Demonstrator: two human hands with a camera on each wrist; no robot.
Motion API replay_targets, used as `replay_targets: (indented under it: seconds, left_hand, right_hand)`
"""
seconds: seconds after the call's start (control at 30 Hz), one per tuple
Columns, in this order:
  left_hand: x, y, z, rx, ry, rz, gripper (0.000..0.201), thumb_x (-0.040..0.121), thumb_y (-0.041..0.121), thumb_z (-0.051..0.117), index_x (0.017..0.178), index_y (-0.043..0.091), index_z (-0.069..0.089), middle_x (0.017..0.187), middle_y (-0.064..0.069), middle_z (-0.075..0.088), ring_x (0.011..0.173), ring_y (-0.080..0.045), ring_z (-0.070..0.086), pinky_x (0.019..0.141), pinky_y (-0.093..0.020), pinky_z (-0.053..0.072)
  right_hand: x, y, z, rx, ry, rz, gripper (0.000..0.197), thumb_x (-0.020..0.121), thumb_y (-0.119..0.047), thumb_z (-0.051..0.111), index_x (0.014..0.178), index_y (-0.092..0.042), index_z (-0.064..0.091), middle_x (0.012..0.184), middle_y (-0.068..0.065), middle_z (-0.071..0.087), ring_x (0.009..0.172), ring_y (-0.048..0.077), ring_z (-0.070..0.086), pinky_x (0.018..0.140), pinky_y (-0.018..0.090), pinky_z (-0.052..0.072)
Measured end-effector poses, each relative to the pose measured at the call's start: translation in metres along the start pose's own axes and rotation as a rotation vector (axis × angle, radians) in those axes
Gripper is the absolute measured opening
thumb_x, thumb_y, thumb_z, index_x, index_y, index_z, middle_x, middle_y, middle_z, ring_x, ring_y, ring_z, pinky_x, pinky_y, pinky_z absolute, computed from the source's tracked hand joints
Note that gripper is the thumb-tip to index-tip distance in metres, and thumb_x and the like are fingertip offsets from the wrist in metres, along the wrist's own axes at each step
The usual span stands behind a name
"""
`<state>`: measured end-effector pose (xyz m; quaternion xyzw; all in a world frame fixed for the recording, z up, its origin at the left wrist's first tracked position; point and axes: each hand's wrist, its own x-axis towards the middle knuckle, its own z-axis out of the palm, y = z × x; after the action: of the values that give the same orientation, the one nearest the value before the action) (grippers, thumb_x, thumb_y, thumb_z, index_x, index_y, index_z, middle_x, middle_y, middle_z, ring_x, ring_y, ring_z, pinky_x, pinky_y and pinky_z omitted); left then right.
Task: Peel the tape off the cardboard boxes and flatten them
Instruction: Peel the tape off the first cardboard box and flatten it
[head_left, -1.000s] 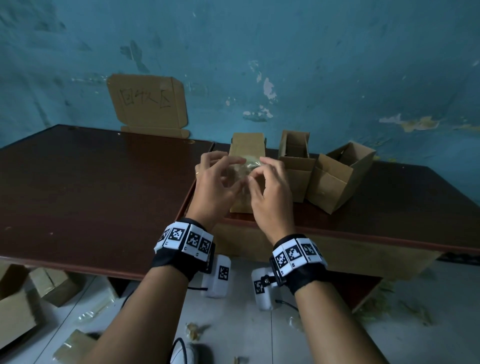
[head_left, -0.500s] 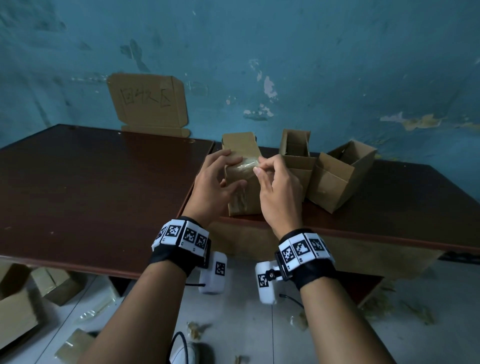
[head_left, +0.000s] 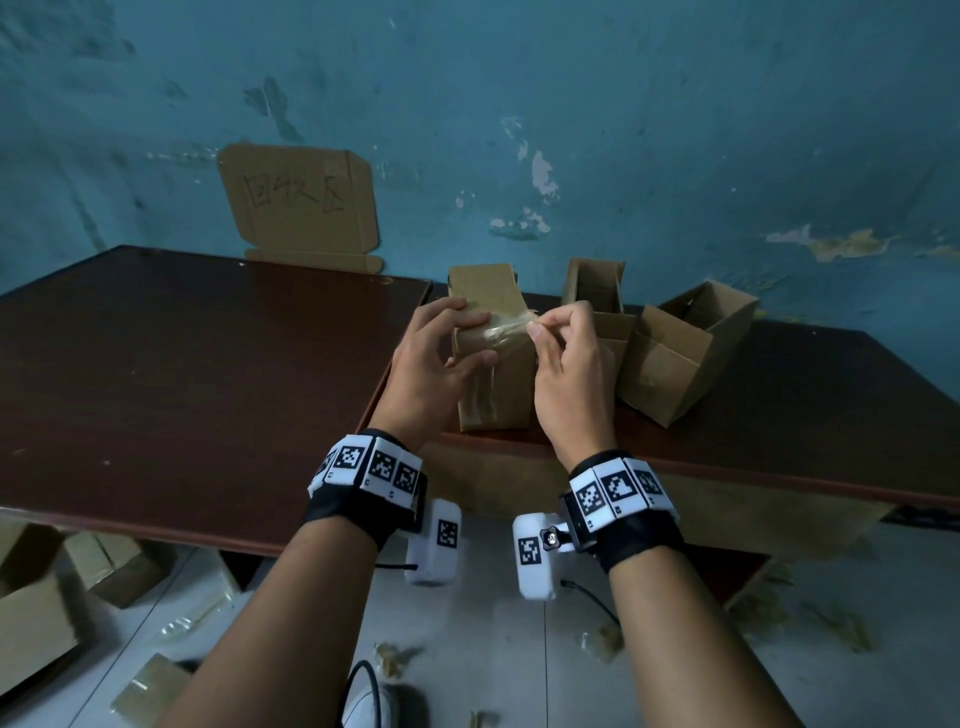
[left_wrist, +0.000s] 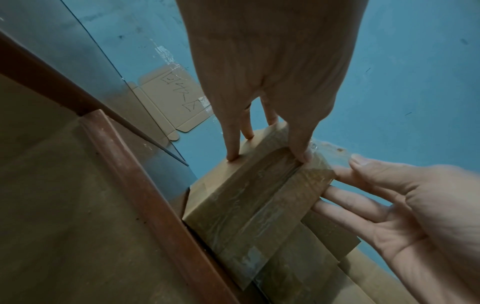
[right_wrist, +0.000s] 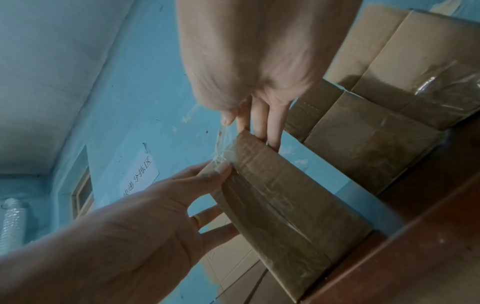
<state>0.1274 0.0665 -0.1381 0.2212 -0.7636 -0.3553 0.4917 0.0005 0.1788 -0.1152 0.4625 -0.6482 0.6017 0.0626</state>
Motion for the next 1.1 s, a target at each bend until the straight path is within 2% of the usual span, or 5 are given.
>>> replay_targets:
  seconds: [0.27,0.53,0.73,0.97,1.1]
  left_hand:
    - [0.001,-0.001,-0.003,0.045,-0.032,0.010,0.041,0.091,0.014,0.082,0.131,0.018,0.072,0.145,0.001,0.053,0.137,-0.014,0.051,0.091,0.004,0.040]
    - [0.001,0.000,-0.003,-0.019,-0.038,-0.014,0.042,0.092,0.010,0.081,0.132,0.016,0.070,0.148,0.001,0.053,0.137,-0.011,0.052,0.091,0.001,0.043]
    - [0.001,0.001,0.001,0.005,0.004,-0.027,0.040,0.090,0.027,0.085,0.127,0.019,0.072,0.143,0.008,0.055,0.123,0.012,0.054,0.091,0.000,0.043]
    - [0.004,0.000,0.003,0.062,-0.016,-0.025,0.035,0.093,0.030,0.081,0.125,0.021,0.069,0.144,0.004,0.053,0.131,-0.010,0.057,0.099,-0.013,0.050]
    - [0.003,0.003,0.001,0.061,-0.039,-0.033,0.036,0.094,0.031,0.080,0.127,0.023,0.067,0.143,0.003,0.052,0.128,-0.013,0.058,0.104,-0.029,0.055]
  right_hand:
    - [0.003,0.007,0.003,0.230,0.010,0.152,0.006,0.111,-0.021,0.051,0.109,-0.026,0.049,0.110,0.008,0.072,0.099,0.015,0.074,0.084,0.041,0.064]
    - [0.001,-0.003,-0.001,0.530,0.010,0.323,0.011,0.114,-0.017,0.043,0.109,-0.027,0.044,0.130,0.018,0.069,0.114,0.018,0.074,0.096,0.035,0.061]
    - [0.001,-0.003,-0.005,0.700,0.086,0.469,0.006,0.115,-0.015,0.037,0.116,-0.019,0.041,0.109,0.007,0.073,0.107,0.021,0.076,0.093,0.032,0.063]
    - [0.002,-0.001,-0.006,0.781,0.104,0.521,0.005,0.116,-0.015,0.035,0.115,-0.017,0.039,0.110,0.018,0.075,0.101,0.023,0.079,0.096,0.041,0.063]
    - [0.004,0.000,-0.010,0.657,0.079,0.366,0.016,0.112,-0.003,0.041,0.121,-0.017,0.040,0.118,0.020,0.069,0.101,0.027,0.079,0.089,0.044,0.065]
